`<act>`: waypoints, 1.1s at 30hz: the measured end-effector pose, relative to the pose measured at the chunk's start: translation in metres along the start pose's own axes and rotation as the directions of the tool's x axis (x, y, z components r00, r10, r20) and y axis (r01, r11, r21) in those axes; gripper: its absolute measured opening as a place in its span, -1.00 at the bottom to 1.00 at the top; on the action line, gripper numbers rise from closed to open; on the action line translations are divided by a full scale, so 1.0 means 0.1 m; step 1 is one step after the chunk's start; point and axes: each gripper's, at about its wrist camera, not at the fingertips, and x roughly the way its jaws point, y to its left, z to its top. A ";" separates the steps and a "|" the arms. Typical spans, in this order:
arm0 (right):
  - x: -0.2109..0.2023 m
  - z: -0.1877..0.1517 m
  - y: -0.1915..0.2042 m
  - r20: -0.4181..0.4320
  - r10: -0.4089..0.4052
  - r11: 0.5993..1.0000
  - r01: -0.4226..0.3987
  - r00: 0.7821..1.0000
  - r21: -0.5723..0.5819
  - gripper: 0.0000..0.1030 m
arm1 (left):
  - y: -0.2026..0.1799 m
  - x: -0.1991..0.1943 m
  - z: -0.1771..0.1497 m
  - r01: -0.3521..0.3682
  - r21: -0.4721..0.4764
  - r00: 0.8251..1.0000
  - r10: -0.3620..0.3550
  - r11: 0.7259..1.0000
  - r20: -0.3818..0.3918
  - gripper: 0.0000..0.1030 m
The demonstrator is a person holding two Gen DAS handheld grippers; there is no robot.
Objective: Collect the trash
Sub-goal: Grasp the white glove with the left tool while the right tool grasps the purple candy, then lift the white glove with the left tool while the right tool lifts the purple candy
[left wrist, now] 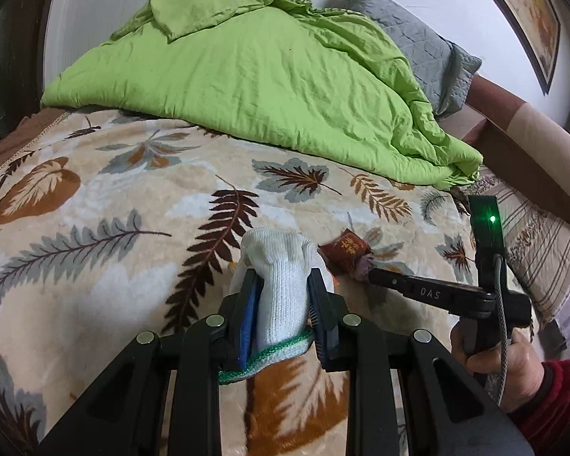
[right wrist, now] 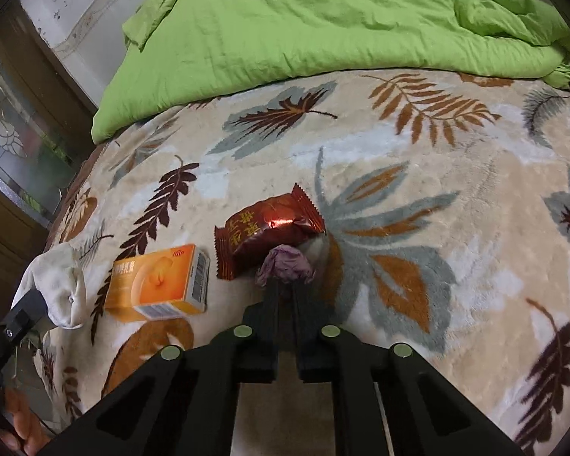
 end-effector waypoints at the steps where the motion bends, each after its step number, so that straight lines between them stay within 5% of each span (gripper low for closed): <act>1: -0.04 -0.02 0.00 0.005 -0.001 1.000 0.001 1.000 0.000 -0.86 | -0.02 -0.02 -0.03 0.002 0.002 1.000 -0.002 1.000 0.001 -0.53; 6: -0.18 -0.09 0.04 0.027 -0.019 1.000 0.020 0.999 -0.020 -0.82 | -0.11 -0.08 -0.20 -0.008 0.019 1.000 0.008 1.000 0.000 -0.53; 9: -0.16 -0.05 0.00 0.020 0.004 1.000 -0.004 1.000 0.010 -0.40 | -0.11 -0.12 -0.29 -0.008 0.006 1.000 0.008 1.000 -0.004 -0.53; 27: 0.13 0.10 0.06 0.028 -0.048 0.998 0.049 0.998 -0.027 -0.39 | -0.18 -0.13 -0.46 -0.020 0.007 1.000 0.019 1.000 0.014 -0.53; 33: 0.16 0.13 0.09 0.004 -0.087 0.995 0.088 0.996 -0.042 -0.18 | -0.20 -0.13 -0.51 -0.022 0.017 1.000 0.022 1.000 0.017 -0.53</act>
